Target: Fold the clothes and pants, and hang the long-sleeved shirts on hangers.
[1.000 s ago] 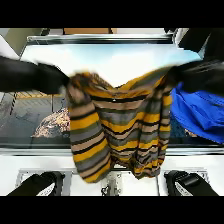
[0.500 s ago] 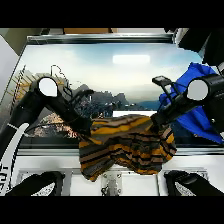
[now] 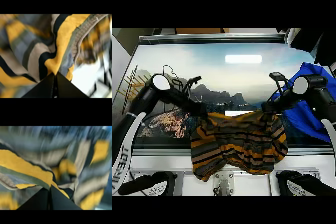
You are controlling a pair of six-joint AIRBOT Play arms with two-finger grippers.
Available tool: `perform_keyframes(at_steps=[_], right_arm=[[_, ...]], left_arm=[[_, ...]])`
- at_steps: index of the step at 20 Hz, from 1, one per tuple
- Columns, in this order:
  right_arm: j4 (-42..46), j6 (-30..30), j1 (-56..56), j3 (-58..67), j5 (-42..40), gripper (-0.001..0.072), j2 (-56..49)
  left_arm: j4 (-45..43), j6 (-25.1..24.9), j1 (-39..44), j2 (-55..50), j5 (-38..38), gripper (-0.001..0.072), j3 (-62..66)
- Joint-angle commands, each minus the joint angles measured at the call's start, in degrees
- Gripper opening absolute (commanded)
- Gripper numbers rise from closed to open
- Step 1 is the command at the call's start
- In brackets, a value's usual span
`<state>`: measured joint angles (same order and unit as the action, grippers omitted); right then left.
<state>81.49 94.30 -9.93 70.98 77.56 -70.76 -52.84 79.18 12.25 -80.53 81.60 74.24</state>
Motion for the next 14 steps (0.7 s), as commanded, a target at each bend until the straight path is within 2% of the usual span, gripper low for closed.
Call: perform_keyframes(at_steps=[1,2,3,7,9,11,14], right_arm=[[-2.05,4.92,4.55,-0.02,-18.14,0.032,-3.74],[-2.23,4.9,5.31,0.04,-21.0,0.0582,-3.74],[-2.23,4.42,5.62,0.13,-22.38,0.0618,-3.52],[-3.19,-3.91,2.84,0.13,-18.71,0.0614,-1.88],[-2.86,-5.66,-1.03,0.0,-16.79,0.0597,-2.27],[0.94,-4.79,-6.16,-0.04,-15.91,0.0595,-4.17],[12.02,3.54,-13.6,-0.04,-12.02,0.0593,-10.01]], left_arm=[[0.09,2.01,-3.48,-9.97,-5.92,0.0566,10.16],[0.07,4.44,-4.28,-12.02,-6.01,0.0686,12.98],[0.07,6.56,-5.07,-13.73,-5.53,0.0687,15.65],[-0.22,7.82,-5.44,-14.01,-6.01,0.0687,17.77],[-2.47,7.85,-3.93,-12.57,-7.78,0.0687,14.95],[-7.34,7.87,-1.2,-11.8,-9.27,0.0687,11.74],[-10.84,7.82,3.02,-11.82,-9.42,0.0687,7.74]])
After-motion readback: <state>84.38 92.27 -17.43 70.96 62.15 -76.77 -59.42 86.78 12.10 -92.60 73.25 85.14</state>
